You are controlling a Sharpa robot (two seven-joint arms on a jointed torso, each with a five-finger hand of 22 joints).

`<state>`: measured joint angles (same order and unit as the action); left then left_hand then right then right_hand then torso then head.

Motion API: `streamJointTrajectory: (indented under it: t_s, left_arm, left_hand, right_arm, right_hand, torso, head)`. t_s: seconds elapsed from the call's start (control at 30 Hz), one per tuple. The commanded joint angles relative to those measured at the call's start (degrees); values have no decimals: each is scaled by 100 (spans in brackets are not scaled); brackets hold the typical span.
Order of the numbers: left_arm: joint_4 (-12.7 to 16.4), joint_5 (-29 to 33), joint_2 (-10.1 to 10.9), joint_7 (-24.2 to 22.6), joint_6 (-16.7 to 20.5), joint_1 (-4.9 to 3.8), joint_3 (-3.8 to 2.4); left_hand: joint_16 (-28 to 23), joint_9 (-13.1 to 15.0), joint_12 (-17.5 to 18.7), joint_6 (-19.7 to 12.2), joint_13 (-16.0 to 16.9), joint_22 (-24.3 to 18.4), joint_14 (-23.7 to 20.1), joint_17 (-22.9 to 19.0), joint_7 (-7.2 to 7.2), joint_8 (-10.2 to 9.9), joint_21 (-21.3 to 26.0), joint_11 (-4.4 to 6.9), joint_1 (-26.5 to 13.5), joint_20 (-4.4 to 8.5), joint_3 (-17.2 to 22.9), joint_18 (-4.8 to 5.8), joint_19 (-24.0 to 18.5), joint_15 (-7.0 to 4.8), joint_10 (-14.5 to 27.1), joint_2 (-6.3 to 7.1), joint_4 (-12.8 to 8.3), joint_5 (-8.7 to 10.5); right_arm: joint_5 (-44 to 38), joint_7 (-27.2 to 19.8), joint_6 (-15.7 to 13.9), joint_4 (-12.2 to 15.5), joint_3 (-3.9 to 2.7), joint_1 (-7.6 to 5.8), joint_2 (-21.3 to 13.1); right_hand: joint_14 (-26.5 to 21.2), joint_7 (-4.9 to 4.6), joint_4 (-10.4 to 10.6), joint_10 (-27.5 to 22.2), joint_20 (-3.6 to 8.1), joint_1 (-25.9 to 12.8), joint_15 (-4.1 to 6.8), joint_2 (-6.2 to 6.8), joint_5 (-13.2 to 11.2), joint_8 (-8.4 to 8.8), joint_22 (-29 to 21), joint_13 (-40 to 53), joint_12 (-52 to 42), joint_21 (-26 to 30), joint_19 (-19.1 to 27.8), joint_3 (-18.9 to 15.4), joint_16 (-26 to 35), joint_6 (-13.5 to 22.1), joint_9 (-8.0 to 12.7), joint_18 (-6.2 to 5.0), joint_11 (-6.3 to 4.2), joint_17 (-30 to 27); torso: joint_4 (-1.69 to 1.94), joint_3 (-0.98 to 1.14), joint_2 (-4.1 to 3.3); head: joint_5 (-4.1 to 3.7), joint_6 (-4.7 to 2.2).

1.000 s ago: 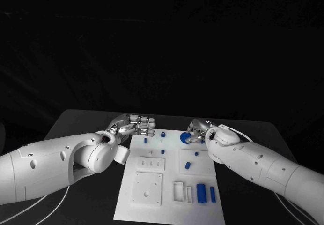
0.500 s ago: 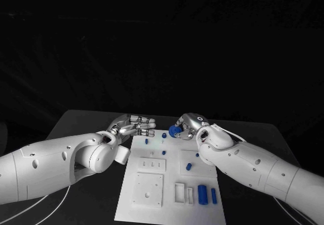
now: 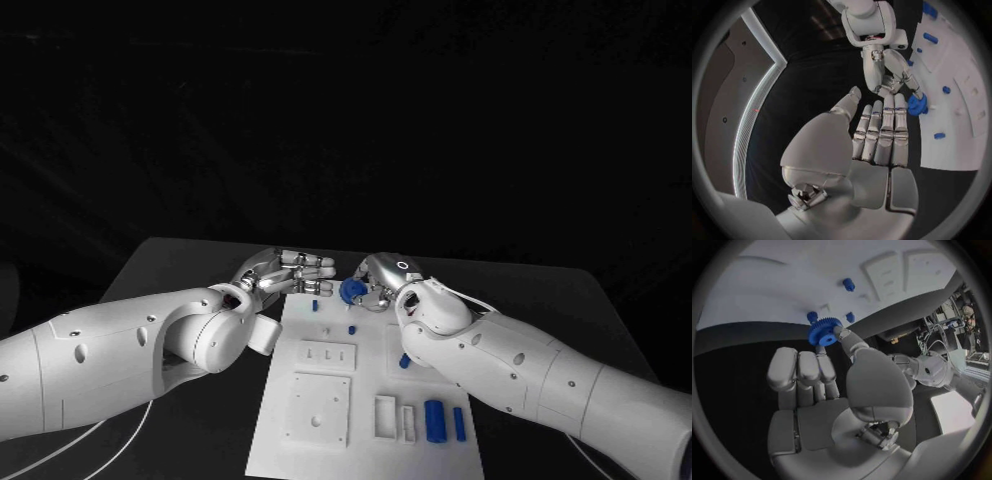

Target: Assemble the parts on the task board

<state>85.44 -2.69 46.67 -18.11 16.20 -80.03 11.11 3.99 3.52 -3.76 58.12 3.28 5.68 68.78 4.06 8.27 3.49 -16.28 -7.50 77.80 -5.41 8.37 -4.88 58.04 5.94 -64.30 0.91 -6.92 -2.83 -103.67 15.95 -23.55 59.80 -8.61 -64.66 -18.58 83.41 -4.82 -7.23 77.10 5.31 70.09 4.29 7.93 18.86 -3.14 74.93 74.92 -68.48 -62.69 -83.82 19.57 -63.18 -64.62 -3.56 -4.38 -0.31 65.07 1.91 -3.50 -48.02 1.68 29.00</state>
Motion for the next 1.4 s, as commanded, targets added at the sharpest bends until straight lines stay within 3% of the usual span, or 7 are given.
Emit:
streamJointTrajectory:
  t_s: [0.03,0.23,0.4,0.6,1.0,1.23,1.4]
  left_arm:
    - [4,-19,-45,-41,-57,-12,-4]
    - [8,-16,-74,-40,-57,-12,-4]
    - [28,-16,-84,-38,-52,-12,-4]
    - [64,-16,-97,-35,-53,-13,-4]
    - [55,5,-155,-19,-72,-13,-4]
    - [31,7,-190,-16,-82,-13,-4]
    - [18,8,-193,-14,-80,-13,-4]
  left_hand:
    - [-17,8,36,-10,2,-12,-24,-7,31,6,-30,3,14,17,17,37,-44,22,33,34,-20,-30]
    - [-17,8,36,-22,2,-13,-24,-7,33,6,-29,3,15,17,16,37,-45,22,36,36,-21,-29]
    - [-17,8,36,-21,2,-15,-23,-6,33,7,-31,3,21,17,17,36,-44,21,35,36,-25,-29]
    - [-16,9,36,-21,2,-16,-23,-6,33,8,-32,3,25,17,18,36,-44,20,35,35,-28,-29]
    - [-17,8,35,-37,2,-20,-23,-7,38,7,-37,3,23,17,13,34,-42,21,35,37,-31,-29]
    - [-18,9,35,-36,2,-20,-23,-7,37,8,-37,3,30,17,14,34,-43,20,35,38,-37,-30]
    - [-18,9,35,-36,2,-20,-23,-7,37,8,-37,3,30,17,14,34,-43,20,35,38,-37,-30]
  right_arm:
    - [8,-8,105,-121,52,-4,86]
    - [50,-38,227,-225,125,-4,172]
    - [54,-47,309,-270,144,-4,209]
    - [40,-58,402,-312,159,-4,248]
    - [16,-167,431,-536,216,-4,408]
    - [9,-210,412,-758,304,6,523]
    - [7,-218,384,-856,332,9,550]
  right_hand:
    - [-8,-12,13,-8,19,45,16,-3,-52,-40,822,78,36,-3,-187,8,27,-20,-7,46,-38,-11]
    - [-8,-12,6,-8,17,52,15,-14,-55,-40,821,81,34,6,-186,-9,31,-21,-8,45,-37,-15]
    - [-13,-13,-7,-24,16,59,15,-21,-58,-39,818,68,56,22,-183,-22,48,-16,-7,43,-37,-28]
    - [-14,-15,-18,-31,15,54,13,-31,-88,-40,817,57,70,33,-182,-53,67,-11,-7,44,-34,-40]
    - [-21,-21,-47,-61,11,69,10,-47,-214,-40,805,16,125,99,-170,-72,128,12,-7,44,-27,-82]
    - [-24,-27,-54,-89,10,69,8,-47,-232,-39,796,-18,168,149,-164,-67,172,33,-6,41,-25,-113]
    - [-24,-59,-59,-116,6,59,-1,-28,-238,-39,789,-58,216,190,-161,-67,204,157,-2,38,-7,-134]
  torso:
    - [31,-17,-5]
    - [44,-38,-2]
    - [25,-42,-3]
    - [25,-26,-2]
    - [42,-15,-12]
    - [55,-18,-14]
    - [61,-21,-11]
  head:
    - [-12,-10]
    - [-37,-7]
    - [-35,-20]
    - [-47,-34]
    - [-77,-61]
    - [-84,-52]
    - [-77,-42]
